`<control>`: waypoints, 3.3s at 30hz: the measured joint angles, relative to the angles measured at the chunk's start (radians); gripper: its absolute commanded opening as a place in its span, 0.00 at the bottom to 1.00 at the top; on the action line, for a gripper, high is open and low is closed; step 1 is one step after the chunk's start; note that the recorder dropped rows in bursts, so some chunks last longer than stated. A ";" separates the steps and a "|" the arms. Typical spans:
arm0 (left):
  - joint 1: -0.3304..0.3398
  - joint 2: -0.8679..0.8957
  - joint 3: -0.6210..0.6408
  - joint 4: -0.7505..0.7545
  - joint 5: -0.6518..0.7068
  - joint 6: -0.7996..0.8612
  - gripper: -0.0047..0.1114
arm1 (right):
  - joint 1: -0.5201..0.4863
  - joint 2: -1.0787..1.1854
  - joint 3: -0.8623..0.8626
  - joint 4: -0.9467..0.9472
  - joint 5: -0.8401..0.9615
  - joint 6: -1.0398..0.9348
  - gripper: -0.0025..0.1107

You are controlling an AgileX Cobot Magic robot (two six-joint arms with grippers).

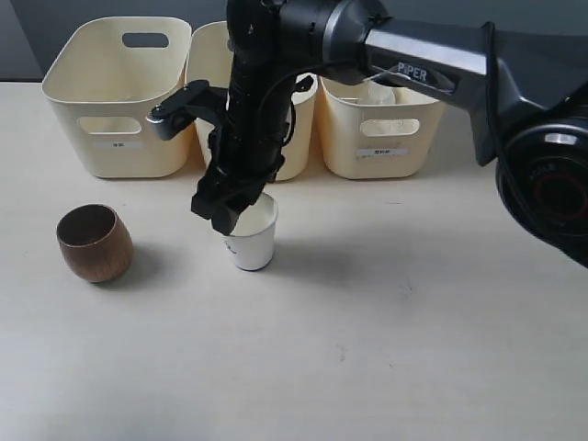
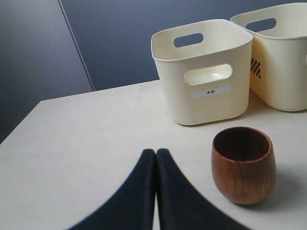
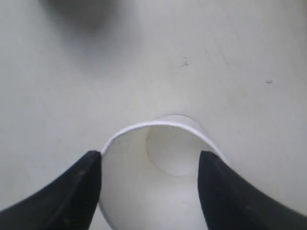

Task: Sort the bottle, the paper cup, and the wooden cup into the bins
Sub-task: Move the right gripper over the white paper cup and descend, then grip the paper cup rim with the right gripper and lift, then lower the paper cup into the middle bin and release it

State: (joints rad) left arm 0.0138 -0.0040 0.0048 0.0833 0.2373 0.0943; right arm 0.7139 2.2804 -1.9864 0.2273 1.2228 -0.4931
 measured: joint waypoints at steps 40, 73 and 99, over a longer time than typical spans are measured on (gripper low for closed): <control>0.000 0.000 0.000 0.000 0.000 0.000 0.04 | 0.056 -0.231 0.000 -0.206 -0.009 -0.035 0.02; 0.000 0.000 0.000 0.000 0.000 0.000 0.04 | -0.061 -0.080 0.000 -0.402 -0.552 0.064 0.02; 0.000 0.000 0.000 0.000 0.000 0.000 0.04 | -0.092 0.002 0.000 -0.400 -0.582 0.064 0.22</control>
State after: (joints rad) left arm 0.0138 -0.0040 0.0048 0.0833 0.2373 0.0943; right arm 0.6221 2.2823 -1.9864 -0.1729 0.6405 -0.4291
